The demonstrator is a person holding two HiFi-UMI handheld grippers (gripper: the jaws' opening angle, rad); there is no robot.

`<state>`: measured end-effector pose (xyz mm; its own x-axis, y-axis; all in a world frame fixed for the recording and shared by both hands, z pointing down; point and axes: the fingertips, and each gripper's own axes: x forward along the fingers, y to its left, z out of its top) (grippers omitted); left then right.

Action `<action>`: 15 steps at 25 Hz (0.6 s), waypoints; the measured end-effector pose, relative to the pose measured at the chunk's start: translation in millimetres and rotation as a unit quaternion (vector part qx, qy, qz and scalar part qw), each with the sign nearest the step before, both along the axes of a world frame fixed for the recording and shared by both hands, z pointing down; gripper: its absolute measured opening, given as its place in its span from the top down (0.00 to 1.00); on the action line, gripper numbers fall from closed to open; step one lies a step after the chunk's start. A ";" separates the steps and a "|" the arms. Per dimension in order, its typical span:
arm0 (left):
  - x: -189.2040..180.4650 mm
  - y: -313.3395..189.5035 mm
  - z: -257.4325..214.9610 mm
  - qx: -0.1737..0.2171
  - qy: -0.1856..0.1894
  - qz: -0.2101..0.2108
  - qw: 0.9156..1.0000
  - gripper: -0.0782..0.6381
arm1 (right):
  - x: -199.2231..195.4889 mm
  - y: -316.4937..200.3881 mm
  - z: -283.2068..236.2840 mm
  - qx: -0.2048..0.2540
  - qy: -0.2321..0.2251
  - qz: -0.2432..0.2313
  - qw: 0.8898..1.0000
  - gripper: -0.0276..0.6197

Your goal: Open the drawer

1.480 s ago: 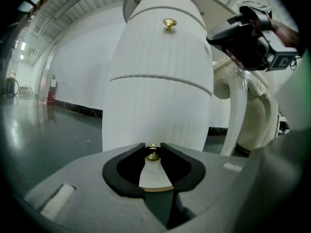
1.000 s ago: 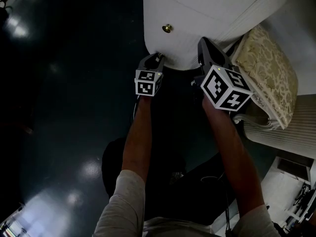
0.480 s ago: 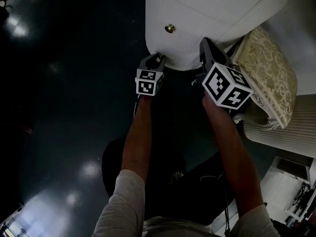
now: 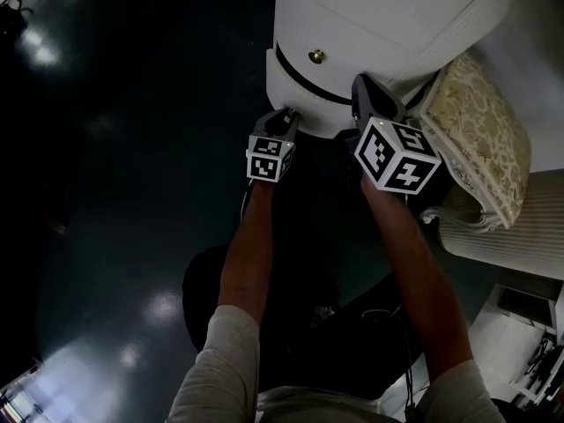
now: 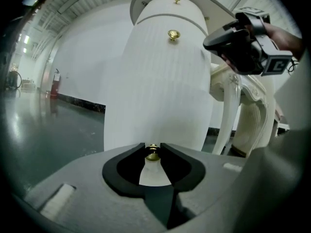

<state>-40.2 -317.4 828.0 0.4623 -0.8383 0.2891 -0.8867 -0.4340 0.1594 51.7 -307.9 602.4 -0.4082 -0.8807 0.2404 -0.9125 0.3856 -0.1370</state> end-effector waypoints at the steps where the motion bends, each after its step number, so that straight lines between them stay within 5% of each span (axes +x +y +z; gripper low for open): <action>1: -0.8 1.5 1.4 -0.004 -0.001 -0.002 1.000 0.75 | -8.3 5.4 -0.4 0.012 0.029 -0.023 0.999 0.93; 4: -1.9 2.8 4.1 -0.014 -0.009 -0.013 1.000 0.75 | -19.4 16.3 2.4 0.031 0.086 -0.067 0.994 0.93; 15: -20.3 36.2 6.0 -0.045 -0.016 -0.002 0.999 0.75 | -9.9 27.1 12.8 -0.009 0.042 -0.056 0.998 0.93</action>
<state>-60.6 -281.2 834.0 0.4490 -0.8096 0.3779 -0.8933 -0.4165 0.1691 41.8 -280.8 615.2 -0.4807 -0.8260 0.2944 -0.8728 0.4832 -0.0691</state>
